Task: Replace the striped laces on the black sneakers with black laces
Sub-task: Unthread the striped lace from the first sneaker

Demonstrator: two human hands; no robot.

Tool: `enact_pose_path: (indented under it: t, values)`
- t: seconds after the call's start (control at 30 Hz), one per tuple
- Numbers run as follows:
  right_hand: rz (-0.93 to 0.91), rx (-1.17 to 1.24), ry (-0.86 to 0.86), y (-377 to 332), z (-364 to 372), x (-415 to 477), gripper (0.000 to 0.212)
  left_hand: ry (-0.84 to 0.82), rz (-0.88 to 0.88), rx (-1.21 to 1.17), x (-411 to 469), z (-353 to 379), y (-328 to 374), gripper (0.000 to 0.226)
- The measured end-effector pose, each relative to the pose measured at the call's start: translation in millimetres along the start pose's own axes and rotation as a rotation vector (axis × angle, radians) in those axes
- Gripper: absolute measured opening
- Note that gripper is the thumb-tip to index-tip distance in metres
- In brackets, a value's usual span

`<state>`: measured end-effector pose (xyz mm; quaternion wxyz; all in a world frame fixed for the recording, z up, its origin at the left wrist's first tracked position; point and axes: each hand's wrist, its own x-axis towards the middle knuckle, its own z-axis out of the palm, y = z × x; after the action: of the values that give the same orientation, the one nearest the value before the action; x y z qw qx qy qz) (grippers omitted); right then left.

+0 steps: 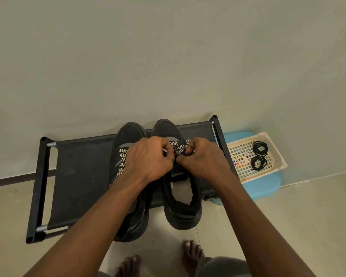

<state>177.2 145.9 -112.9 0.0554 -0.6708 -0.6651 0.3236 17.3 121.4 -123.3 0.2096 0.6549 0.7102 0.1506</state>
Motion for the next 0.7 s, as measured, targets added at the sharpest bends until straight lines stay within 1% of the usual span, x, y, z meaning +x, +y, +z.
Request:
enact_pose_path:
  t: [0.03, 0.13, 0.23, 0.3, 0.43, 0.53, 0.7]
  values:
    - [-0.001, -0.001, -0.001, -0.2, -0.2, 0.3, 0.031, 0.005, 0.008, 0.031, -0.7, -0.7, 0.1, 0.007]
    - [0.000, 0.000, -0.004, -1.8, -1.2, -0.4, 0.031, 0.045, 0.037, 0.117, -4.3, 1.0, 1.8, 0.020]
    - [0.004, 0.005, -0.004, -1.8, -1.1, -0.9, 0.030, 0.097, 0.049, 0.127, -6.3, 4.6, 2.3, 0.015]
    - [0.004, 0.006, -0.003, -1.0, -1.0, -0.6, 0.030, 0.096, 0.057, 0.093, -6.5, 5.6, 2.0, 0.014]
    - [0.010, 0.001, -0.007, 0.0, -1.5, 0.4, 0.032, 0.042, 0.095, 0.005, -1.7, 1.9, -3.2, 0.011]
    - [0.006, 0.003, -0.010, -0.5, -1.6, -0.2, 0.036, 0.014, 0.076, -0.088, 1.3, 0.4, -8.9, 0.010]
    - [0.031, 0.008, 0.011, 2.1, -2.5, 1.4, 0.028, 0.100, 0.019, -0.242, 1.9, 2.8, -10.0, 0.003]
